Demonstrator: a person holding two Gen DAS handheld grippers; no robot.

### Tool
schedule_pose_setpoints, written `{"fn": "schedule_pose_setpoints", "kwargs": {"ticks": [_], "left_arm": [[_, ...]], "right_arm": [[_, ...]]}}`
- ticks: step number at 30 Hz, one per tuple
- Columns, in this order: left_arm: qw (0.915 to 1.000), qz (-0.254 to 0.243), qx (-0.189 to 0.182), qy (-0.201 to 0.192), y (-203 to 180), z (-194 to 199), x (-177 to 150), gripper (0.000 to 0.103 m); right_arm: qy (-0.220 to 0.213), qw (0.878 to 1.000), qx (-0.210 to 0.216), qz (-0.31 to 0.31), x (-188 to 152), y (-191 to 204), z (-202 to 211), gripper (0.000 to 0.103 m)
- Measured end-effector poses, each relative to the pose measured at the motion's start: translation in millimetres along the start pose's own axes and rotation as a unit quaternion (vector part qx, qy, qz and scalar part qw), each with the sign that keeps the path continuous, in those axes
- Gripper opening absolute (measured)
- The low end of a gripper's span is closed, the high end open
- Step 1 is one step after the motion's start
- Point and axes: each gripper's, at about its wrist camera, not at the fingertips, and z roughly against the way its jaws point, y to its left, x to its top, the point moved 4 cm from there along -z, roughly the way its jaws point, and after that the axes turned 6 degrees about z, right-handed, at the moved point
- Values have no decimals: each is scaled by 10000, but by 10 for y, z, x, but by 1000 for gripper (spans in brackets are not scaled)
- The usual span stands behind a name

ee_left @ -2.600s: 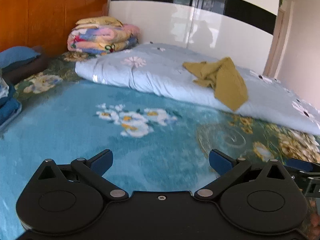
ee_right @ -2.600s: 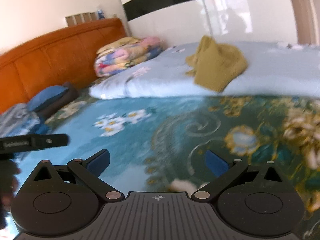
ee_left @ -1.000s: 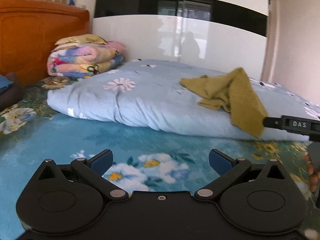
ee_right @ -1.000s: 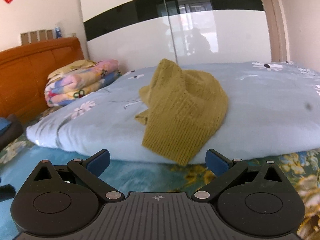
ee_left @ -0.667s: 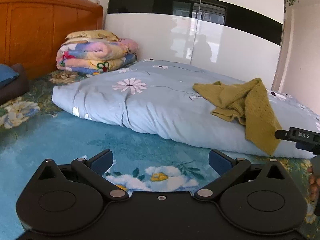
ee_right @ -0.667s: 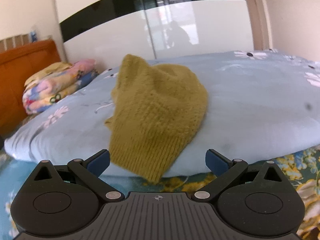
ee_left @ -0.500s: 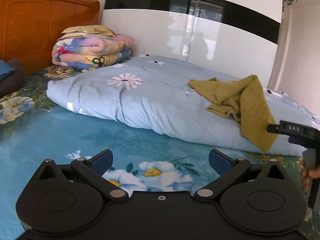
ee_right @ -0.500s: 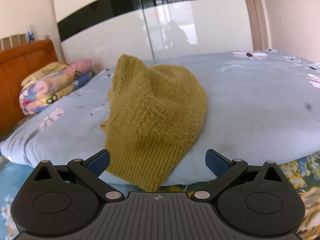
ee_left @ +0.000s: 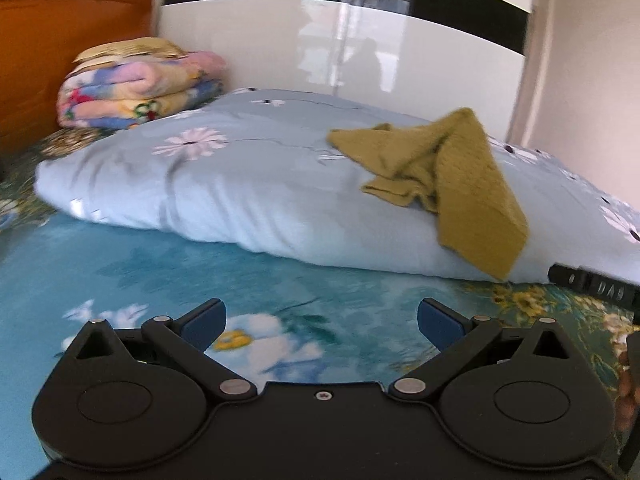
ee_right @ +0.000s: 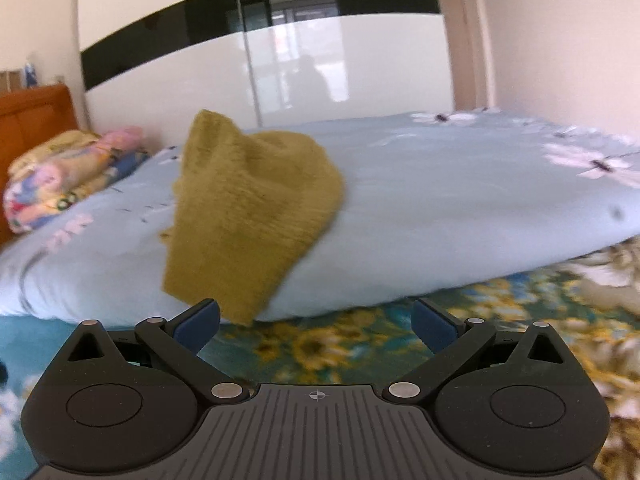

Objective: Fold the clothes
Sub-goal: 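Approach the yellow knit sweater on the pillow with both open grippers, then close the left gripper on the yellow sweater and lift it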

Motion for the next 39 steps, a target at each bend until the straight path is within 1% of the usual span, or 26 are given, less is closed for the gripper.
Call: {"fn": "schedule_pose_setpoints", "kwargs": {"ticks": [1,2,5,8,13,17,21,24,29,32,35,39], "left_arm": [[10000,-34,-61,12,-48,-39,10,101],[9999,-77,-130,15,-107,-88,27,101],[9992,-263,-297,-28,-311,-275,118,101],[9986,-316,-421,-35,-512,-505,235,101],[9980,-188,-595,-119,-802,-864,405,101],[9972,-91,-736,-93,-1004,-1101,514,101],[9960,-241,-855,-95,-1192,-1255,612,101],[9951,-251,-952,-56,-1302,-1368,661,101],[9951,-278,-952,33,-1434,-1544,668,100],[9942,-491,-947,129,-1549,-1626,663,99],[9940,-637,-869,193,-1652,-1715,673,99],[9946,-673,-718,329,-1728,-1846,654,98]], "right_arm": [[0,9999,-107,50,-25,-7,23,103],[-8,9999,-87,83,-43,-7,19,103],[-26,9992,-139,387,-92,29,-11,103],[-97,9967,-333,738,-99,36,-26,103],[-65,9968,-457,648,-93,-92,-27,103],[-10,9955,-688,650,-93,-181,-32,103],[14,9958,-706,581,-96,-241,-36,103],[75,9964,-637,556,-104,-264,-45,103],[241,9962,-649,523,-149,-298,-96,103],[279,9967,-595,466,-168,-313,-105,103],[312,9968,-579,450,-180,-319,-109,103],[324,9971,-545,429,-189,-331,-106,103]]}}
